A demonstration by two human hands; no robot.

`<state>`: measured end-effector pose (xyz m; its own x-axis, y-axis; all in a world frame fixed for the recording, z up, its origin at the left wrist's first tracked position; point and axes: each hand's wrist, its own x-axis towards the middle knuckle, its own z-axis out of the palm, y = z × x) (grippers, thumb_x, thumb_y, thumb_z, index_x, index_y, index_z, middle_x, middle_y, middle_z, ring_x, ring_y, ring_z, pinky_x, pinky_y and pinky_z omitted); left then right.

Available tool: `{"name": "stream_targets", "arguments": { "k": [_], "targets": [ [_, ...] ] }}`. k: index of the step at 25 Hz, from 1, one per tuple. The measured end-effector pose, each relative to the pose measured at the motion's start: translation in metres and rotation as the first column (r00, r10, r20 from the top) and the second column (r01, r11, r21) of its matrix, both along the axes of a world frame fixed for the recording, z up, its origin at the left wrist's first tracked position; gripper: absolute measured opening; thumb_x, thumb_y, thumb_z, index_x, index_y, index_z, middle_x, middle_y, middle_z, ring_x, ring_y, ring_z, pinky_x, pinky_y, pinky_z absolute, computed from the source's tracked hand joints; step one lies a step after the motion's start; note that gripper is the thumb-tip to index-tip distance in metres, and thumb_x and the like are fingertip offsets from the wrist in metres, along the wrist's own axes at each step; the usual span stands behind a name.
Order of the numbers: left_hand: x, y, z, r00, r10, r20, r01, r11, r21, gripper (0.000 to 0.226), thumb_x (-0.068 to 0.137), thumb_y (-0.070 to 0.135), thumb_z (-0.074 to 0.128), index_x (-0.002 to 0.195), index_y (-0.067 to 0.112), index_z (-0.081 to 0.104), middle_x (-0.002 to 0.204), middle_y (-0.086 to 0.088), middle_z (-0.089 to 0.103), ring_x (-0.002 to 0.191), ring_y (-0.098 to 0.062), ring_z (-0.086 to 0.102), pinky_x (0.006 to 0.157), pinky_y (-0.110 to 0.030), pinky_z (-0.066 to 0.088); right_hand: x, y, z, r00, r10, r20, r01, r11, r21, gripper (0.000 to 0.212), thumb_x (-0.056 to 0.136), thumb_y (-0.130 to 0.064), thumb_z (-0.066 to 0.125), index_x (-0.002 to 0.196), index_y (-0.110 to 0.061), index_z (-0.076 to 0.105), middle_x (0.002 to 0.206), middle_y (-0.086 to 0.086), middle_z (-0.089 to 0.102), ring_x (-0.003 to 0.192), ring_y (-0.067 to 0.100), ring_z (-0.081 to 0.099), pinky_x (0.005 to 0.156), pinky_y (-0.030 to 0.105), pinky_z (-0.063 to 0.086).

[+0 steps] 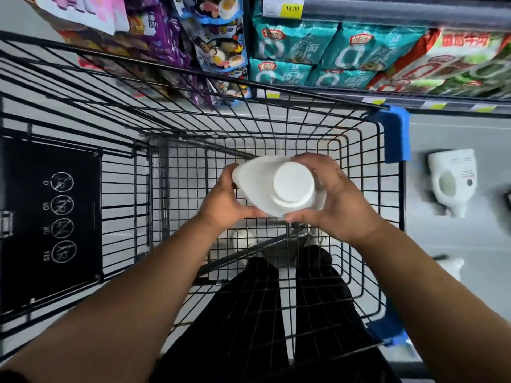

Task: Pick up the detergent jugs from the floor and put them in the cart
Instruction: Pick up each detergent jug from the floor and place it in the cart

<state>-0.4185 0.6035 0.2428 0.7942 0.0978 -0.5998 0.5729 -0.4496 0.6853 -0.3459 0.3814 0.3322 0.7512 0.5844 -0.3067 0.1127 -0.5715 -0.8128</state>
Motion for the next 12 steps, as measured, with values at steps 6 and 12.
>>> {"name": "stream_targets", "arguments": {
  "k": [6,12],
  "targets": [
    [-0.014,0.010,0.024,0.999,-0.054,0.006,0.053,0.994,0.095,0.104,0.052,0.042,0.091,0.137,0.035,0.032,0.135,0.002,0.057,0.121,-0.023,0.057,0.100,-0.045,0.049,-0.021,-0.007,-0.002,0.995,-0.068,-0.067,0.065,0.997,-0.038,0.086,0.060,-0.025,0.091,0.130,-0.042,0.044,0.139,-0.006,0.048,0.127,0.010,0.042,0.113,0.028,0.033],
    [-0.021,0.021,0.062,0.993,-0.115,0.040,0.109,0.986,0.127,0.109,0.056,0.043,0.092,0.147,0.031,0.033,0.149,0.001,0.047,0.132,-0.020,0.048,0.105,-0.028,0.035,-0.024,-0.015,0.015,0.995,-0.085,-0.053,0.079,0.991,-0.110,0.082,0.063,-0.034,0.089,0.131,-0.045,0.045,0.140,-0.013,0.049,0.130,0.017,0.043,0.108,0.047,0.039]
  ]
}}
